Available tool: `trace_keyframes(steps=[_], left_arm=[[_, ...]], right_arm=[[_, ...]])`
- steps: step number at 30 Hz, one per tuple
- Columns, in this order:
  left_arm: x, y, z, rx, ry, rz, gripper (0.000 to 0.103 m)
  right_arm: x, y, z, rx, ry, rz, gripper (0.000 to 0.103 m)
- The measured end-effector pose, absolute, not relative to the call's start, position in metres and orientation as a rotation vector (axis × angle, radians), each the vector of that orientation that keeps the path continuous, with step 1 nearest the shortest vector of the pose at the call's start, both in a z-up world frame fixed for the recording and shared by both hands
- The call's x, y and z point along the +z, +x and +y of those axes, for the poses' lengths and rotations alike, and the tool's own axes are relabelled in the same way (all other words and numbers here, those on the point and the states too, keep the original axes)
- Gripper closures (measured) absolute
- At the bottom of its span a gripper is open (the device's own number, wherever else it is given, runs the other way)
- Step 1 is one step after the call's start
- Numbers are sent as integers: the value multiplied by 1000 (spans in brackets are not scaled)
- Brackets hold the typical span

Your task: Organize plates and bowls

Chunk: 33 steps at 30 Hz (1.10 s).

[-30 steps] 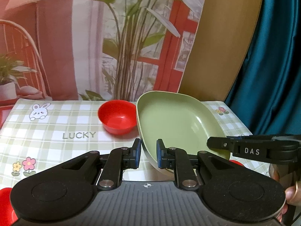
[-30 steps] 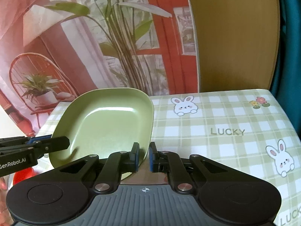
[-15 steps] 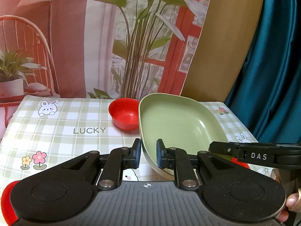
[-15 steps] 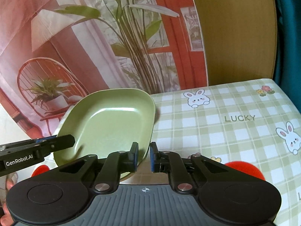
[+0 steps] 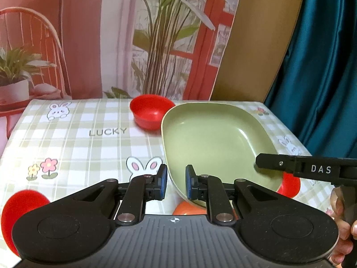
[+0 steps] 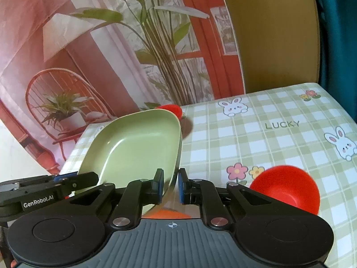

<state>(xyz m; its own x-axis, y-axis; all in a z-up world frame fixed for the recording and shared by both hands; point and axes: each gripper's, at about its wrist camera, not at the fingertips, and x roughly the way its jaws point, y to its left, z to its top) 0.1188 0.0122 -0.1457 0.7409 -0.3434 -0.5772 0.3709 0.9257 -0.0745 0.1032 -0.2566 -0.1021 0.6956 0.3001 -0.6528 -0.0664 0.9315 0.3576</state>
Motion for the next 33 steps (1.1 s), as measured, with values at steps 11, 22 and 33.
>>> trace_keyframes(steps=[11, 22, 33], left_arm=[[-168, 99, 22, -410, 23, 656, 85], [-193, 81, 26, -397, -10, 692, 84], [-206, 74, 25, -384, 43, 728, 84]], right_arm=[[-123, 74, -251, 195, 309, 835, 91], [-149, 51, -245, 191, 265, 928, 90], [-161, 42, -244, 182, 253, 971, 90]])
